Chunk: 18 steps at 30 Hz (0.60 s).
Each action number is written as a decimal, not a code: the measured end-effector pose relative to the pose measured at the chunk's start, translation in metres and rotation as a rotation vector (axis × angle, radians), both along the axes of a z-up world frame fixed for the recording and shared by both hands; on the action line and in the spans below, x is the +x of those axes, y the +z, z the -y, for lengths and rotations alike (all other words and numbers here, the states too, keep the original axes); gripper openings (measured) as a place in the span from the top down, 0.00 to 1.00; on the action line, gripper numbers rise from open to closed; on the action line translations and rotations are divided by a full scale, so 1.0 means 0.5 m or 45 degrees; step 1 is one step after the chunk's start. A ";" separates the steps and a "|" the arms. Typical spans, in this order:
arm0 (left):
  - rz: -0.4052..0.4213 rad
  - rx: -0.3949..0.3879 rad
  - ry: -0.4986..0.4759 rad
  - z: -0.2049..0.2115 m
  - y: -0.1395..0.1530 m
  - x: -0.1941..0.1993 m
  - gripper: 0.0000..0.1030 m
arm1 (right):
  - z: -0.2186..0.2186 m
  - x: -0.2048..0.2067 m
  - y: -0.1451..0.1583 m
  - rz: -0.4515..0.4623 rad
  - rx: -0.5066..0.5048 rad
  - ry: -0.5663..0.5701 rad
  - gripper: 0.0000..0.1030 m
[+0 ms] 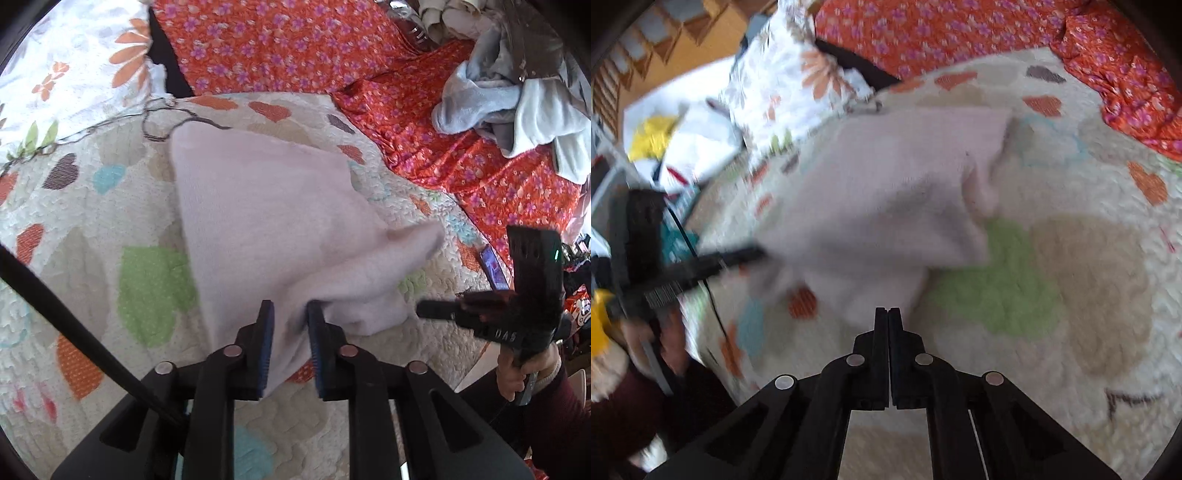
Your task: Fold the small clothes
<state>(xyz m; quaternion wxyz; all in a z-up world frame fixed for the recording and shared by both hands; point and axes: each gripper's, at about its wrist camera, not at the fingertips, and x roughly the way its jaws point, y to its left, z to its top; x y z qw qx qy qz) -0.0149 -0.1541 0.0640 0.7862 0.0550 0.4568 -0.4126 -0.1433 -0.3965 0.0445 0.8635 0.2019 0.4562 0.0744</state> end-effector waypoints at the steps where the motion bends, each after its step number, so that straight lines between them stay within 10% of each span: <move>1: -0.004 -0.007 0.020 -0.013 0.001 0.005 0.79 | -0.001 -0.008 -0.009 -0.027 -0.024 0.012 0.99; 6: -0.010 -0.003 0.141 -0.059 -0.005 0.036 0.67 | 0.052 -0.040 0.015 0.072 -0.048 -0.162 0.96; 8: -0.044 -0.021 0.189 -0.076 -0.011 0.051 0.63 | 0.069 -0.039 0.032 0.126 -0.005 -0.211 0.58; 11: -0.082 -0.042 0.245 -0.093 -0.018 0.065 0.57 | 0.076 -0.030 0.055 0.220 0.043 -0.268 0.38; 14: -0.095 -0.053 0.276 -0.096 -0.023 0.070 0.51 | 0.066 0.000 0.051 0.207 0.073 -0.266 0.42; 15: -0.103 -0.055 0.282 -0.095 -0.025 0.072 0.50 | 0.061 0.019 0.035 0.147 0.102 -0.251 0.55; 16: -0.109 -0.055 0.289 -0.093 -0.028 0.073 0.50 | 0.052 0.035 0.023 0.090 0.128 -0.222 0.94; 18: -0.118 -0.044 0.295 -0.089 -0.034 0.076 0.49 | 0.025 0.050 -0.012 -0.056 0.090 -0.150 0.98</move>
